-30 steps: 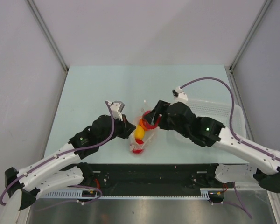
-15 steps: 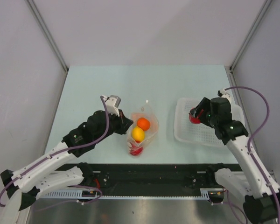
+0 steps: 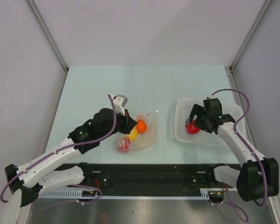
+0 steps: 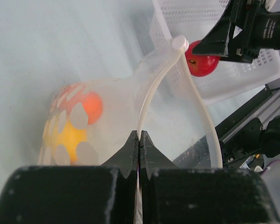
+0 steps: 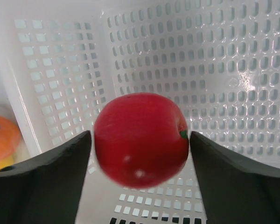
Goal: Open the zip-top bag and remove the fake food
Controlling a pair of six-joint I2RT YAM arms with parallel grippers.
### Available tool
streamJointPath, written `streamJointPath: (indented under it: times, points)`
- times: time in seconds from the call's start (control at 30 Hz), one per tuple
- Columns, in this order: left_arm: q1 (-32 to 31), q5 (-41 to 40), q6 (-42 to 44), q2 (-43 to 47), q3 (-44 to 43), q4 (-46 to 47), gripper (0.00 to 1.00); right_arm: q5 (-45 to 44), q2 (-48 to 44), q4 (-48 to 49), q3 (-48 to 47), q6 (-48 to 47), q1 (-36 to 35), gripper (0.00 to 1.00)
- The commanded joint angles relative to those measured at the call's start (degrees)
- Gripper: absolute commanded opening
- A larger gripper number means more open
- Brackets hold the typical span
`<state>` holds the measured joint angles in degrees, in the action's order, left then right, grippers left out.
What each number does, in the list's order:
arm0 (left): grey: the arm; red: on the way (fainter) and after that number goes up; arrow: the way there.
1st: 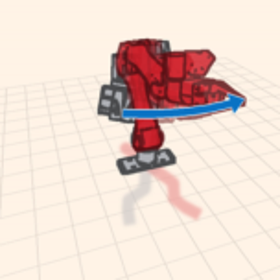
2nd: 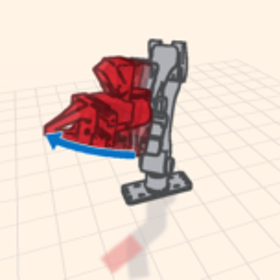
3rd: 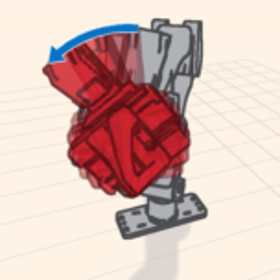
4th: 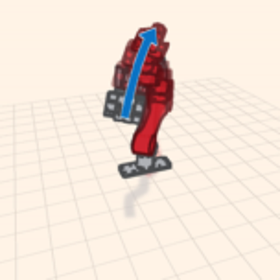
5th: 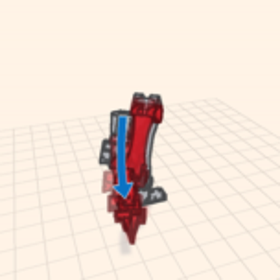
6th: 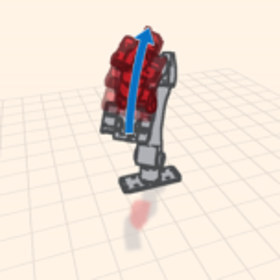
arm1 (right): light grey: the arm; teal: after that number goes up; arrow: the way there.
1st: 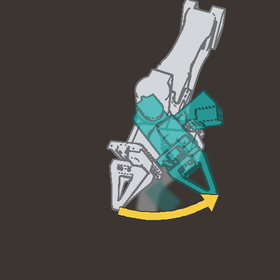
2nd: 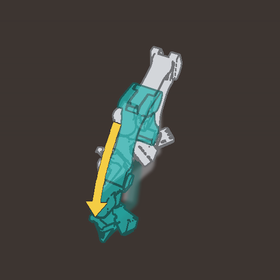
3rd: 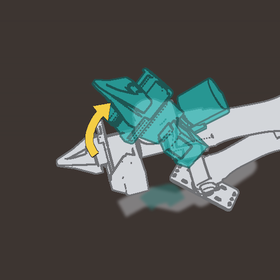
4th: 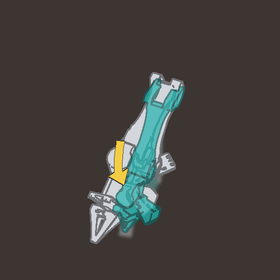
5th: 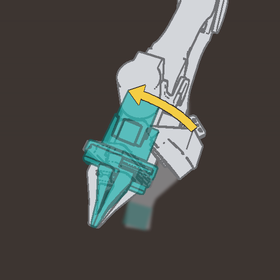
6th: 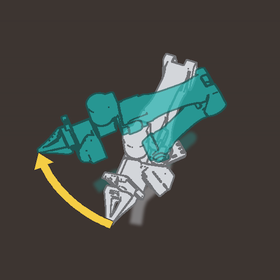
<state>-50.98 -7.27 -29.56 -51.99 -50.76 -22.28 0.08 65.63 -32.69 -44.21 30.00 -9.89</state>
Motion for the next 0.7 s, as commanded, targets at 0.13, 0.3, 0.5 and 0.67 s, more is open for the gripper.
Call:
streamJointPath:
  times: [0.13, 0.3, 0.5, 0.67]
  points:
    - [0.0, 3.7, -1.1, 0.4, 1.7, 5.4, 0.00, -4.2, -3.9, -4.6, -4.7, -2.7, -2.1, 1.00]
    - [0.0, 4.8, -1.5, 1.2, 2.2, 5.7, 0.00, -8.9, -10.0, -10.6, -13.0, 1.5, -11.5, 0.95]
    - [0.0, 5.5, -2.5, 2.2, 2.9, 6.7, 0.00, -10.2, -11.0, -5.3, -19.1, 12.1, -31.6, 0.68]
    - [0.0, 6.7, -4.0, 2.1, 3.0, 8.1, 0.00, -14.8, -4.2, 0.3, -25.4, 16.8, -47.8, 0.50]
